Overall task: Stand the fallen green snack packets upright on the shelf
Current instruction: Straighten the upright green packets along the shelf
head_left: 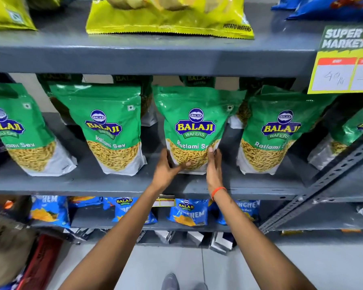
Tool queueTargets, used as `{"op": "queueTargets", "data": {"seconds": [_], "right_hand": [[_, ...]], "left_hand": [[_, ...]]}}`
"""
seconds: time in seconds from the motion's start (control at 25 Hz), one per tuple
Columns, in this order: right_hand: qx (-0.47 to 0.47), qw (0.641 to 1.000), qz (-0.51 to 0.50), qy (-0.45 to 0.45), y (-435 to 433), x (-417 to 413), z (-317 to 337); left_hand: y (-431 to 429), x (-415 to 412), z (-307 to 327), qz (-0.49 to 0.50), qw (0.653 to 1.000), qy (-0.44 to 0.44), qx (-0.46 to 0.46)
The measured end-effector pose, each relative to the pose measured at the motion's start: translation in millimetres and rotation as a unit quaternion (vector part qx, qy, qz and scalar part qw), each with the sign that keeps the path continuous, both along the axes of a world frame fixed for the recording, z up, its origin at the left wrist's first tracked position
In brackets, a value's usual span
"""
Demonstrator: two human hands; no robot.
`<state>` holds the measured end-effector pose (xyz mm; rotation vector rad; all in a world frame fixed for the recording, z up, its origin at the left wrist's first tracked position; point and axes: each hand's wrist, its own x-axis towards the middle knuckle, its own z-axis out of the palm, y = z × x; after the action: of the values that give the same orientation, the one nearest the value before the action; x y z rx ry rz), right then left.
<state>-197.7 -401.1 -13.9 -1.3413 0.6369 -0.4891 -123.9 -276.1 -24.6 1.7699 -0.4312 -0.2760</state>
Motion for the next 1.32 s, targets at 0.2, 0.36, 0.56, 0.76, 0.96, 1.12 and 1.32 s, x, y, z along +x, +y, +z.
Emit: {"op": "queueTargets", "data": {"seconds": [0.2, 0.36, 0.56, 0.76, 0.96, 1.12, 1.32], "right_hand": [[-0.121, 0.988, -0.098, 0.008, 6, -4, 11], [-0.298, 0.931, -0.188, -0.091, 26, -3, 37], [-0.422, 0.865, -0.157, -0.221, 67, 13, 58], [-0.374, 0.912, -0.043, -0.164, 130, 54, 43], [-0.167, 0.982, 0.085, -0.005, 172, 86, -1], [-0.14, 0.99, 0.028, 0.002, 192, 96, -16], [-0.16, 0.987, -0.013, -0.004, 199, 96, -12]], "left_hand": [[0, -10, 18, 0.064, 0.998, -0.026, 0.004], [11, -21, 41, 0.167, 0.971, -0.171, -0.006], [46, -6, 64, 0.282, 0.903, -0.323, 0.021], [114, 35, 48, 0.349, 0.895, -0.277, 0.034], [169, 73, 19, 0.105, 0.992, -0.06, -0.021], [193, 87, 2, 0.03, 0.999, -0.002, 0.025], [201, 92, 3, 0.013, 1.0, -0.025, 0.015]]}}
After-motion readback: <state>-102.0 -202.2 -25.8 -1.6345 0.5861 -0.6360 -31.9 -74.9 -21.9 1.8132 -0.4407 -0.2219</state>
